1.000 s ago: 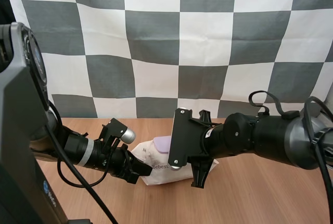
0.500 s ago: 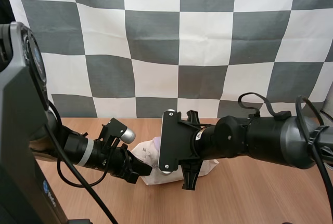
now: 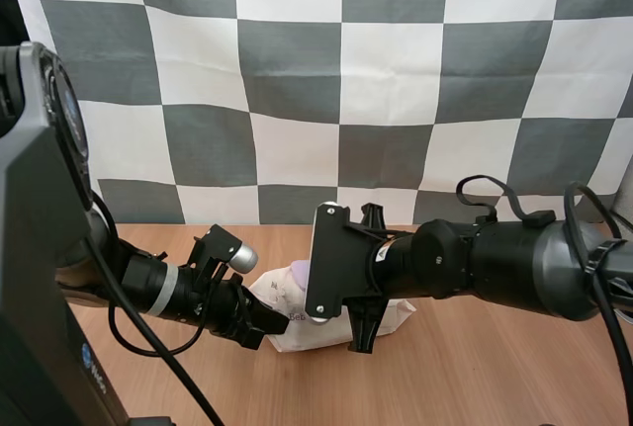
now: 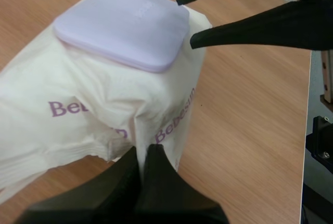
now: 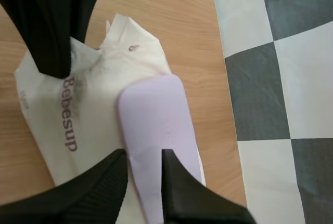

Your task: Open the wet wipes lid

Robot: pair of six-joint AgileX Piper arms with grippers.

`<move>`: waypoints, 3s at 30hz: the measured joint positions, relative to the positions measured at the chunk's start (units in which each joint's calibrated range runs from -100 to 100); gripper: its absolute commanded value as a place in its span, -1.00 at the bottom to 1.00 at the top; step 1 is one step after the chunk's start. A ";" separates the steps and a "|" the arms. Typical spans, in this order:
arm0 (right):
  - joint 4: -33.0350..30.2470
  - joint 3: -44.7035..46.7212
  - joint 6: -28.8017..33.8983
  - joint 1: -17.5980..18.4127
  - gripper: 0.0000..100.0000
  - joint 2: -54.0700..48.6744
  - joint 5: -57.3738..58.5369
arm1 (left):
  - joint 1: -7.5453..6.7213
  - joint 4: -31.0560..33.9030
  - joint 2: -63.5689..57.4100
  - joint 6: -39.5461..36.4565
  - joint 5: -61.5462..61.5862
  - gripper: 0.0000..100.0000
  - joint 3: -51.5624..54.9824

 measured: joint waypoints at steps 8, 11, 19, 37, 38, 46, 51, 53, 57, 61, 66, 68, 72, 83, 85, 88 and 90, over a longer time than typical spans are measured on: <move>-1.97 0.00 0.00 -0.18 -0.19 0.00 3.00 | 0.00 0.00 0.00 0.00 0.00 -1.00 0.00; -1.97 0.00 0.00 -0.18 -0.19 0.73 2.86 | 0.00 0.00 0.00 0.00 0.00 -1.00 0.00; -1.60 0.00 0.10 -0.18 -0.19 4.75 -1.12 | 0.00 0.00 0.00 0.00 -0.16 -1.00 0.00; -1.60 0.00 0.10 -0.18 -1.00 4.75 -6.14 | 0.00 0.00 0.00 0.00 -0.16 -1.00 0.00; -1.60 0.00 0.10 -0.18 -1.00 4.75 -6.32 | 0.00 0.00 0.00 0.00 -0.16 -1.00 0.00; -1.60 -0.26 0.10 -0.18 -1.00 4.75 -8.60 | 0.00 0.00 0.00 0.00 -0.21 -1.00 0.00; -1.80 -2.02 0.10 -0.18 -1.00 4.75 -8.57 | 0.00 0.72 0.00 0.00 -1.74 -1.00 0.00; -1.80 -2.69 0.10 -0.18 -1.00 4.85 -8.57 | 0.00 0.97 0.00 0.00 -1.74 -1.00 0.00; -1.80 -3.47 0.10 -0.18 -1.00 4.85 -9.43 | 0.00 0.97 0.00 0.00 -2.10 -1.00 0.00; -1.80 -3.47 0.10 -0.18 -1.00 4.85 -10.79 | 0.00 1.15 0.00 0.00 -2.49 -1.00 0.00; -2.60 -3.47 0.10 -0.18 -1.00 4.85 -13.48 | 0.00 1.69 0.00 0.00 -2.71 -1.00 0.00; -2.60 -3.47 0.10 -0.18 -1.00 4.85 -15.32 | 0.00 2.33 0.00 0.00 -2.89 -1.00 0.00; -2.60 -3.62 0.10 -0.18 -1.00 4.85 -16.65 | 0.00 2.57 0.00 0.00 -3.24 -1.00 0.00; -2.03 -3.62 0.10 -0.18 -1.00 4.85 -17.62 | 0.00 6.97 0.10 0.00 -7.18 -1.00 0.30; -1.79 -4.02 0.33 -0.26 -1.00 4.74 -23.37 | 0.00 7.08 0.10 0.00 -6.34 -1.00 0.46; -1.84 -3.73 0.24 -0.26 -1.00 4.65 -21.75 | 0.00 5.99 0.10 0.00 -7.17 -1.00 0.98; -1.84 -3.73 0.24 -0.26 -1.00 4.81 -21.78 | 0.00 6.03 0.10 0.00 -7.17 -1.00 1.30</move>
